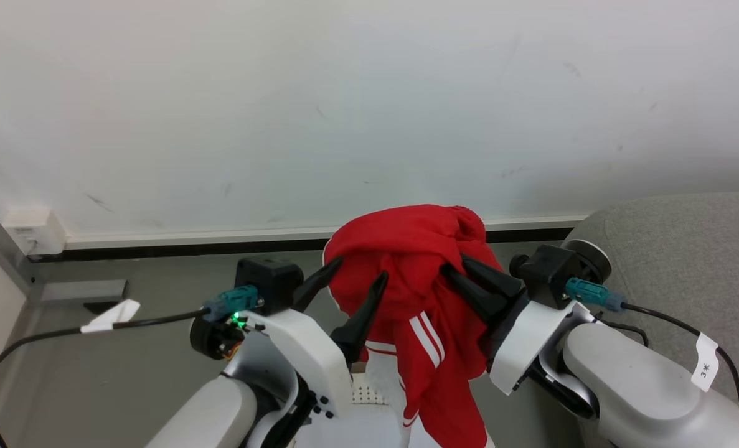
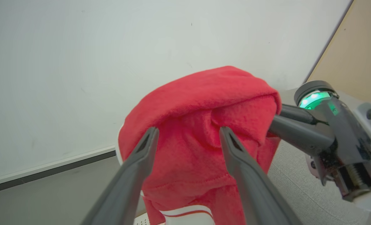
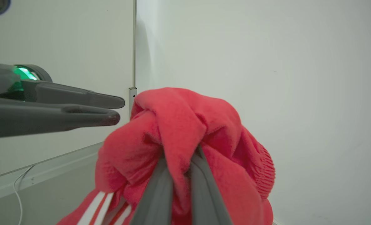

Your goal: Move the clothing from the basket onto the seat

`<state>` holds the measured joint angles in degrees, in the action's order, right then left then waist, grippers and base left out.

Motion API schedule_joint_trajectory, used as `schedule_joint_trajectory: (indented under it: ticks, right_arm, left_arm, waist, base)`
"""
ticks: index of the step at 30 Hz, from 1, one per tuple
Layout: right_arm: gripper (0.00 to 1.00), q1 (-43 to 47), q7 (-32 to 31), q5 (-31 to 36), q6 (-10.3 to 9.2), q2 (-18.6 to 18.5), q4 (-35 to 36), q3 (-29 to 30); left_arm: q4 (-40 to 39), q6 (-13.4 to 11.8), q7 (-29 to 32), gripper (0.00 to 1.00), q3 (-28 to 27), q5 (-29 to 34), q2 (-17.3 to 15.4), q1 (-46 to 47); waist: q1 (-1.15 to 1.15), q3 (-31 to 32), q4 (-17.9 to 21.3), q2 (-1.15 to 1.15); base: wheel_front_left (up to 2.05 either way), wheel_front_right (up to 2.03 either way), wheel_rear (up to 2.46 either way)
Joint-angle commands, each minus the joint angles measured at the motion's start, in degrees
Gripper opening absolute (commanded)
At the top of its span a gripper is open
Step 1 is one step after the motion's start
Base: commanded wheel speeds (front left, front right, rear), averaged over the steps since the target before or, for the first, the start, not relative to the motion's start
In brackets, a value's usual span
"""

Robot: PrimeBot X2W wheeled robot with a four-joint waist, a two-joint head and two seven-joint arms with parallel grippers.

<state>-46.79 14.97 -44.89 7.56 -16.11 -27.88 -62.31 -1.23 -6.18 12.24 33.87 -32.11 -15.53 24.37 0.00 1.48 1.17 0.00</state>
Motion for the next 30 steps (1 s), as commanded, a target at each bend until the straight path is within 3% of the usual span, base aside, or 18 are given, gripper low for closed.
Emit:
schedule_joint_trajectory:
  ticks: [1,14,30]
  right_arm:
    - [0.00,0.46,0.33,0.63,-0.14,-0.14,-0.33,0.59]
    - [0.00,-0.20,0.33,1.82,-0.14,-1.61,-0.60,3.82]
    - [0.00,-1.43,0.33,3.73,-0.14,-4.43,1.21,6.73]
  left_arm:
    - [-0.28,-0.28,-0.42,1.00,-0.05,0.17,-0.54,-0.79]
    - [-0.23,-0.71,-1.27,1.00,-0.04,-0.14,-0.87,-1.63]
    - [-0.52,-0.53,-2.04,1.00,0.50,-0.32,-0.53,-0.66]
  waist:
    - [0.00,0.01,-0.07,0.00]
    - [0.00,-0.73,2.69,0.00]
    - [0.00,-3.38,15.24,0.00]
  base:
    - [0.00,0.00,0.00]
    - [0.00,0.00,0.00]
    - [0.00,0.00,0.00]
